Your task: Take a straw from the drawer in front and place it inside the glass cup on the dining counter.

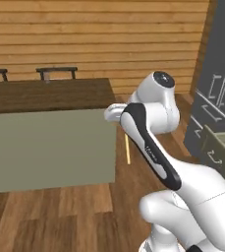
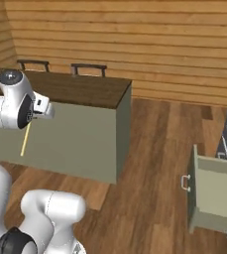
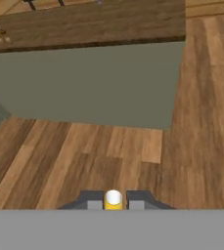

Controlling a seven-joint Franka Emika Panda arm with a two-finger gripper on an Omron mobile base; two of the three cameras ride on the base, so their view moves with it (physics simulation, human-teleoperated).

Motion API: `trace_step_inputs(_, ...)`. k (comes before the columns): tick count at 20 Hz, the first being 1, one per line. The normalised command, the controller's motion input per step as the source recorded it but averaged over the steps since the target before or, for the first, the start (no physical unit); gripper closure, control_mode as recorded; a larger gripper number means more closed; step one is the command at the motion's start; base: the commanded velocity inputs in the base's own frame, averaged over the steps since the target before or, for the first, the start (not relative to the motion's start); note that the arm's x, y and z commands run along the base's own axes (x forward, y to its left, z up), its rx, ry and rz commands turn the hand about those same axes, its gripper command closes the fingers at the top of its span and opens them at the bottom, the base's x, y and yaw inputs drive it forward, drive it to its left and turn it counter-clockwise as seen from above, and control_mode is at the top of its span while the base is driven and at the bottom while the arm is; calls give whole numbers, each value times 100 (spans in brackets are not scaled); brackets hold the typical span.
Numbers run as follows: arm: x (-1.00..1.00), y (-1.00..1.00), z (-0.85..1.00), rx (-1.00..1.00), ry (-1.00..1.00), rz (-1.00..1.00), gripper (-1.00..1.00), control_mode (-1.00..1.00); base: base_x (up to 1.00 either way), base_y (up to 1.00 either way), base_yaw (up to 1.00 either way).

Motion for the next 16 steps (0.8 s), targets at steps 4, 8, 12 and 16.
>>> trace_step_inputs(4,0,0,0,0,0,0,100,100,100,13,15)
trace_step_inputs(8,0,0,0,0,0,0,100,100,100,0,0)
trace_step_inputs(12,0,0,0,0,0,0,100,100,100,0,-3)
trace_step_inputs(16,0,0,0,0,0,0,100,100,94,-13,-22)
